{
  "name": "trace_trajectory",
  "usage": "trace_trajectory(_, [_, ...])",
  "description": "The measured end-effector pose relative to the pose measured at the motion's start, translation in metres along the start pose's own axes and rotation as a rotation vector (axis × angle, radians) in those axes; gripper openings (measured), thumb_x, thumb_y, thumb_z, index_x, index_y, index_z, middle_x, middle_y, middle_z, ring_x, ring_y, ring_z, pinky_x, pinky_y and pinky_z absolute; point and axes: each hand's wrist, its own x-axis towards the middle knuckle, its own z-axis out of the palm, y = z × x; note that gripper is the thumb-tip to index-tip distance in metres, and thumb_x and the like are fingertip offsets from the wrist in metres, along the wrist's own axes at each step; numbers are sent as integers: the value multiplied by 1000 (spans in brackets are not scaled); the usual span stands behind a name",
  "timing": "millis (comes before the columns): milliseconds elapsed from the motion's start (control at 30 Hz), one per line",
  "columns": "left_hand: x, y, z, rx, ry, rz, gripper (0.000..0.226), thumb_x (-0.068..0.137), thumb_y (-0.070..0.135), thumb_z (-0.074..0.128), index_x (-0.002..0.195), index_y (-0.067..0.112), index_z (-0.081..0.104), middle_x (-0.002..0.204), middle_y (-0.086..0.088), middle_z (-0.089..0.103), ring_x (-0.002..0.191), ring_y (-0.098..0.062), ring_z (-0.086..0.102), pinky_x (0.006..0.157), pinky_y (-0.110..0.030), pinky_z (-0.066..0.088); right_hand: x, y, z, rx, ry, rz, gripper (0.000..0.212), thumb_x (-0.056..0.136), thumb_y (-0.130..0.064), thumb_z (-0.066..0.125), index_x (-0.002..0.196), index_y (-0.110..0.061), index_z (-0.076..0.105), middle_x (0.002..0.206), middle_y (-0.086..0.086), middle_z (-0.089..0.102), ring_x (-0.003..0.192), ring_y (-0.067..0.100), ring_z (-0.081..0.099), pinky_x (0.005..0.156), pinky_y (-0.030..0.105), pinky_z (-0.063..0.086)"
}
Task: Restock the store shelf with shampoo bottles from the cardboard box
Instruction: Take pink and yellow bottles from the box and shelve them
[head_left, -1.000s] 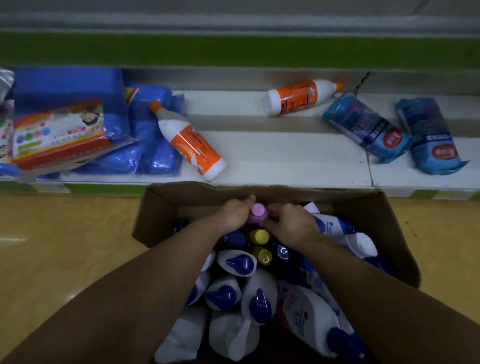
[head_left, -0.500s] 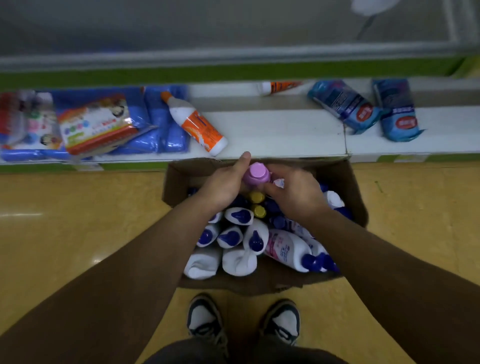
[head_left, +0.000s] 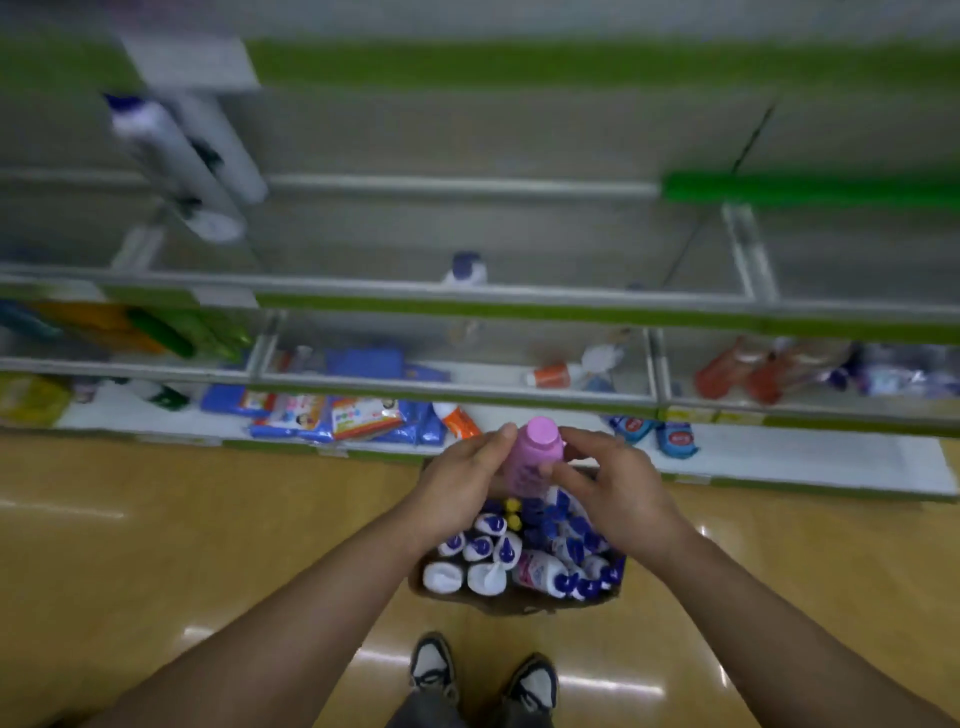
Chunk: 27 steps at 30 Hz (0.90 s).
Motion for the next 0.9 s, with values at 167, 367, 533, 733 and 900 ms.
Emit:
trace_trajectory(167, [-78,75,-32,-1,86,173,27,99,49,42,101,45,69,106,28,66,106,8,59,84,-6,39,-30,-93,-60,5,58,-128,29,91,-44,64,119,-40,66,98,-13,71,92,3,64,84,35,53])
trace_trajectory(367, [-129,142,-75,52,250,401,38,106,33,39,125,15,66,127,-4,64,120,-15,57,103,-18,38,-37,-196,-116,36,112,-323,23,88,-37,71,111,-36,72,88,-16,75,83,2,69,81,35,56])
trace_trajectory(533, [-157,187,-113,-16,349,500,47,100,48,44,120,14,69,117,-7,69,107,-14,64,97,-17,44,-34,-266,-144,49,156,-427,22,90,-33,70,111,-30,74,89,-11,76,83,3,70,81,28,54])
trace_trajectory(733, [-166,208,-154,-112,395,617,43,91,35,56,125,12,64,121,-2,68,108,-11,62,91,-8,43,-5,-319,-141,37,196,-457,23,89,-38,66,110,-31,73,87,-8,76,82,11,72,80,36,57])
trace_trajectory(900, [-149,200,-212,-161,411,623,66,61,45,64,123,22,62,112,3,72,107,-10,66,100,-35,50,35,-363,-114,56,223,-473,19,90,-38,65,107,-32,73,78,-9,74,68,9,65,63,28,47])
